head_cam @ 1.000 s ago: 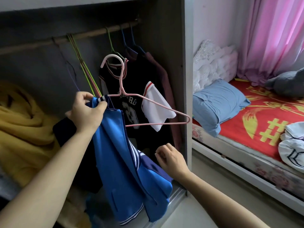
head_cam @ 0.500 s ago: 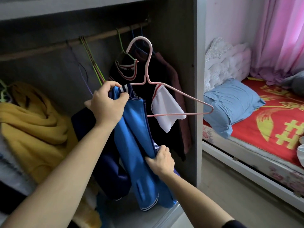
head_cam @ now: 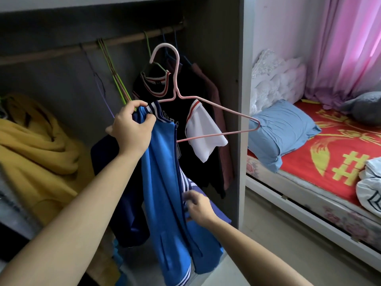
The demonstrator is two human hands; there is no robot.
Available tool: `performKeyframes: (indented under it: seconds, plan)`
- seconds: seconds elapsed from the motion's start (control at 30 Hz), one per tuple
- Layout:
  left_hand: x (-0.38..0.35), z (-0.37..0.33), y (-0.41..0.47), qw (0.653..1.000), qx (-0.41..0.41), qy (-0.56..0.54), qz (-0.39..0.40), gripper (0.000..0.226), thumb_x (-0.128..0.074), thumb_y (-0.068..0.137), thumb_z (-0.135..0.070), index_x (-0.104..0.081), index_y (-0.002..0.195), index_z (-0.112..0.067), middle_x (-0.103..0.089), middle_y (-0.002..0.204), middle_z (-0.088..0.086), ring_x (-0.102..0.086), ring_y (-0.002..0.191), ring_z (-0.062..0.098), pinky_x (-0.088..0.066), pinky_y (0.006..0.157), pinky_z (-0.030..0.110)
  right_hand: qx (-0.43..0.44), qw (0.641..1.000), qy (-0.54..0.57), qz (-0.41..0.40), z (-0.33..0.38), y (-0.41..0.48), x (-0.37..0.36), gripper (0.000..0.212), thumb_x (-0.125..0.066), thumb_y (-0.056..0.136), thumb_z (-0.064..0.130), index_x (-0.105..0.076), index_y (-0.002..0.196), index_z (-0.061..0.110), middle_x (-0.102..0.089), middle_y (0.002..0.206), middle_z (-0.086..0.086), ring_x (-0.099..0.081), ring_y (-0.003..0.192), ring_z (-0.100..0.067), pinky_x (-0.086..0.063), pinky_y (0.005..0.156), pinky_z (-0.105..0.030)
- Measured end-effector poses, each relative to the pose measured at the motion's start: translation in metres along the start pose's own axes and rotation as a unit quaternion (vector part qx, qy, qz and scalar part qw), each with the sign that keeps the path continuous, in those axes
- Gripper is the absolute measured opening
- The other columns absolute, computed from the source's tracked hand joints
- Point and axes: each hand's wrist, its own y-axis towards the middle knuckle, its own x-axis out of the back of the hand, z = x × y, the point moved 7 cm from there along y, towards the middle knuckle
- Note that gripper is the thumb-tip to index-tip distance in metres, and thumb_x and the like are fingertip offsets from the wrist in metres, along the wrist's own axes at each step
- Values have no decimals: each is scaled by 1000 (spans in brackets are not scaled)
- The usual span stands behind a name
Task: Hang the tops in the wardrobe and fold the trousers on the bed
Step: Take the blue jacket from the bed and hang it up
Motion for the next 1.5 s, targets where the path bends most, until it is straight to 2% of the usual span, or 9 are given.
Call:
performKeyframes:
  seconds: [0.07,0.2,0.47,0.57,0.73,0.97,1.17,1.37,1.5]
  plan:
    - [1,-6,-1,1000,-7,-7,-1,17,-64,78,-30,-62,95,-34,-66,92,-10,-57,89,13,-21,83,33,42,984,-97,-142,7,-1,21,14,-63,90,25,-54,96,17,-57,96,-1,-57,87,-21,-48,82,-36]
    - [3,-20,-4,999,-30,-15,-1,16,-64,79,-32,-61,95,-35,-67,93,-12,-58,91,12,-20,81,32,-46,973,-158,-162,8,10,25,55,-69,72,61,-42,98,21,-52,101,3,-56,93,-21,-41,75,-32]
    - [16,9,-5,1000,13,6,-22,17,-63,79,-30,-63,96,-34,-67,95,-6,-58,92,19,-22,82,34,16,964,-241,-113,11,22,36,21,-54,92,21,-69,94,6,-70,92,-13,-65,95,-35,-47,76,-34]
    - [14,21,-10,999,32,-4,-24,17,-62,77,-32,-63,94,-35,-67,95,-7,-58,92,20,-21,81,34,27,964,-240,-114,4,19,52,25,-51,96,18,-71,90,6,-70,85,-13,-66,87,-36,-46,71,-35]
    - [23,41,-4,997,75,5,-37,13,-62,73,-39,-62,85,-34,-68,86,-5,-59,88,21,-26,85,37,11,950,-205,-234,7,12,112,28,-40,102,26,-62,102,10,-67,110,-14,-61,101,-35,-45,84,-40]
    - [27,70,-16,994,33,104,-17,10,-63,77,-29,-69,84,-25,-64,86,0,-55,93,29,-28,88,44,80,928,-217,-291,89,21,197,22,-34,105,35,-46,94,20,-65,102,-24,-59,96,-44,-34,71,-40]
    - [10,76,-37,988,9,152,-17,10,-64,78,-26,-72,83,-24,-61,79,1,-53,85,30,-23,80,41,201,903,-238,-297,189,23,210,30,-43,102,25,-66,109,7,-70,104,-16,-60,100,-37,-34,76,-30]
    - [-8,64,-66,987,-4,161,-7,17,-69,78,-23,-75,92,-29,-59,80,2,-53,83,27,-24,80,41,237,897,-232,-292,237,10,204,30,-44,102,24,-66,95,4,-67,91,-10,-60,93,-28,-37,74,-29]
    - [-26,64,-86,986,-4,157,53,17,-67,84,-28,-74,99,-33,-57,84,-1,-54,86,23,-19,78,36,312,880,-146,-327,261,-17,198,24,-47,101,31,-58,83,19,-54,71,14,-55,76,-9,-38,68,-26]
